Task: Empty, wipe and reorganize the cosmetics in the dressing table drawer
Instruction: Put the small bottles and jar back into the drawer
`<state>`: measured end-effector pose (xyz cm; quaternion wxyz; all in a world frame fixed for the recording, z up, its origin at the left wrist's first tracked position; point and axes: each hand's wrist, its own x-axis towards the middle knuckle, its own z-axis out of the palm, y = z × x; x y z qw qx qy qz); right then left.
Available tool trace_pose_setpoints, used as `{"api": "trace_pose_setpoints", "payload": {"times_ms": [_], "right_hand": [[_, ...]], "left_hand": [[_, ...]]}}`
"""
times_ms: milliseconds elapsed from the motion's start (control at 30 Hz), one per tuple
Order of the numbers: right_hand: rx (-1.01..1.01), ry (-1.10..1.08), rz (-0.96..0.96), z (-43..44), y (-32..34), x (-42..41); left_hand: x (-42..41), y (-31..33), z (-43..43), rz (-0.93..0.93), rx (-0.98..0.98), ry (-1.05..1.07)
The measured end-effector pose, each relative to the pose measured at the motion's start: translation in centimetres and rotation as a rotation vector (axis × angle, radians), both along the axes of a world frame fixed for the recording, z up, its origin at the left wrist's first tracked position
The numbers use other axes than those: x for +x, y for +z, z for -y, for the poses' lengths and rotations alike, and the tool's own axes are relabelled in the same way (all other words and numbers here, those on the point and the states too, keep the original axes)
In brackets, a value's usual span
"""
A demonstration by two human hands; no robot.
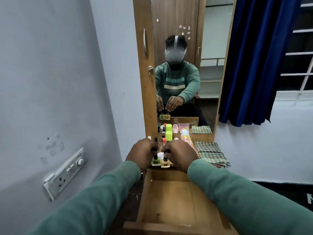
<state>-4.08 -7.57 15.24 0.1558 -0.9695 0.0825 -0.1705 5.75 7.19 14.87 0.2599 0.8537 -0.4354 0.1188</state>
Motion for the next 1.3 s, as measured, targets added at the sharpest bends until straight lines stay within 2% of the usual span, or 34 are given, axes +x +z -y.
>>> {"api": "trace_pose_setpoints", "payload": {"times_ms": [200, 567, 1033, 1300], "right_hand": [[0.062, -0.019, 0.021, -0.6, -5.2, -0.1], [0.125, -0.058, 0.006, -0.2, -12.5, 1.5], [0.143, -0.084, -0.016, 0.6, -15.8, 4.2], [0.087, -0.081, 0.02, 0.2, -16.5, 4.7]], "left_hand": [[-0.6, -4.5, 0.0, -0.004, 0.052, -0.006], [1.2, -11.4, 0.2, -0.132, 0.114, 0.018], [3.5, -14.8, 1.0, -0.038, 0.175, 0.072], [4.2, -15.9, 1.2, -0.026, 0.125, 0.081]]}}
